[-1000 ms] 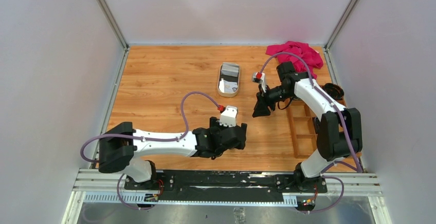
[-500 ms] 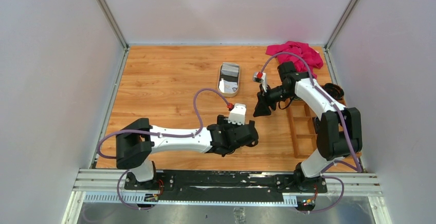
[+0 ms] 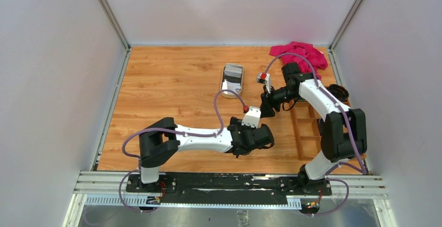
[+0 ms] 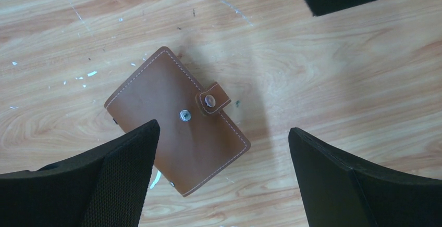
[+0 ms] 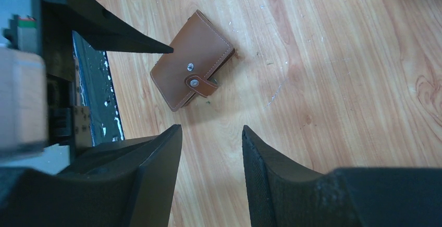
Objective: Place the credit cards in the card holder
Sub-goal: Open the card holder at the center of the board.
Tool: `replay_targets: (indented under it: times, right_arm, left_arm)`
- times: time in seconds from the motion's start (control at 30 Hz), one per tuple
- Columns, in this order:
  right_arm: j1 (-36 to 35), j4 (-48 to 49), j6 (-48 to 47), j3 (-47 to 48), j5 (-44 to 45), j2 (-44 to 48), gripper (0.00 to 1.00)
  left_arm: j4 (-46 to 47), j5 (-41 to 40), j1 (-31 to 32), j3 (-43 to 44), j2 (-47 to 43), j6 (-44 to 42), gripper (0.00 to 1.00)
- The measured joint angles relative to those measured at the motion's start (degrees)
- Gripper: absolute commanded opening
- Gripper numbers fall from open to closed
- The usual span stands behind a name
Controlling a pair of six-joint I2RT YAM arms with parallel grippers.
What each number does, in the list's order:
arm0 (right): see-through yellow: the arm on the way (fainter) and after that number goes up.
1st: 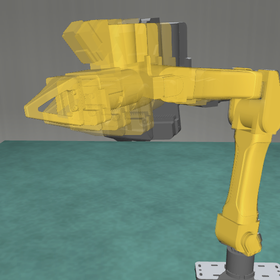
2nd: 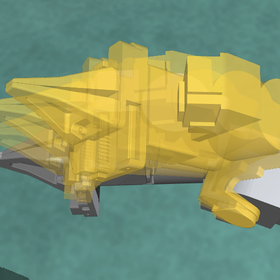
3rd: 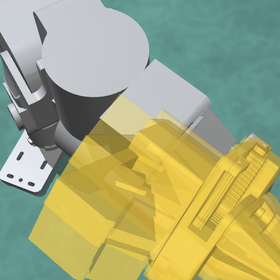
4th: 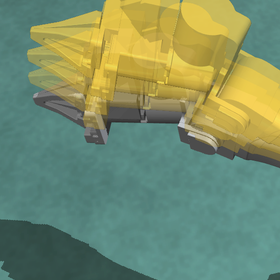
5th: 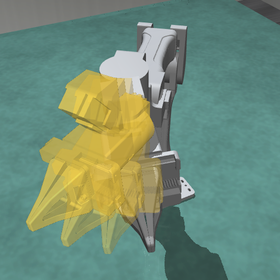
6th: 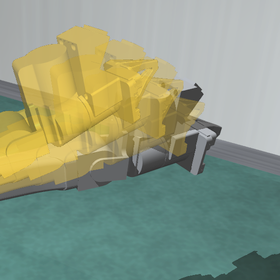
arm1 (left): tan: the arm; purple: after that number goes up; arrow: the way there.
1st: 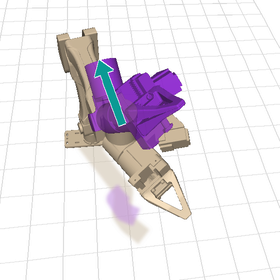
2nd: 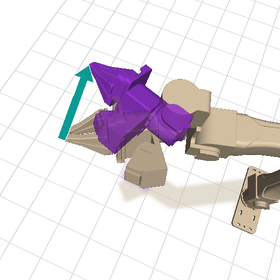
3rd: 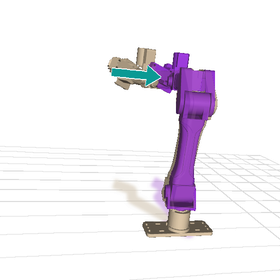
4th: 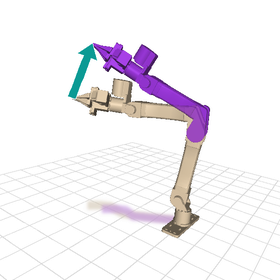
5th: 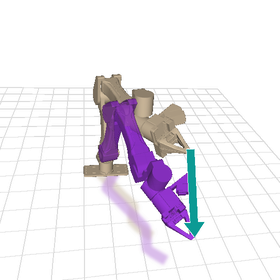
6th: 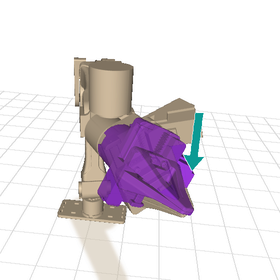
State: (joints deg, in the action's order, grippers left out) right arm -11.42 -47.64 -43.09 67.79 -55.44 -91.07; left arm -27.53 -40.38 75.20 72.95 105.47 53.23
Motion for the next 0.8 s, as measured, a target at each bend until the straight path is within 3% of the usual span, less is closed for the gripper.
replay_targets:
  times: [0.07,0.37,0.43,0.57,0.8]
  right_arm:
    - [0.0,0.0,0.0,0.0,0.0,-0.2,0.50]
    - [0.6,0.0,0.0,0.0,0.0,-0.4,0.50]
    - [0.6,0.0,0.0,0.0,0.0,-0.4,0.50]
    - [0.6,0.0,0.0,0.0,0.0,-0.4,0.50]
    - [0.6,0.0,0.0,0.0,0.0,-0.4,0.50]
  left_arm:
    - [-1.0,0.0,0.0,1.0,2.0,0.1,0.87]
    - [-5.1,-0.5,0.0,2.6,7.0,-0.1,0.80]
    - [-5.6,-1.0,0.0,2.6,7.0,-0.1,0.70]
    - [-5.9,-1.6,0.0,2.4,7.0,-0.5,0.38]
    - [-6.8,-3.1,0.0,-0.2,3.7,-1.3,0.08]
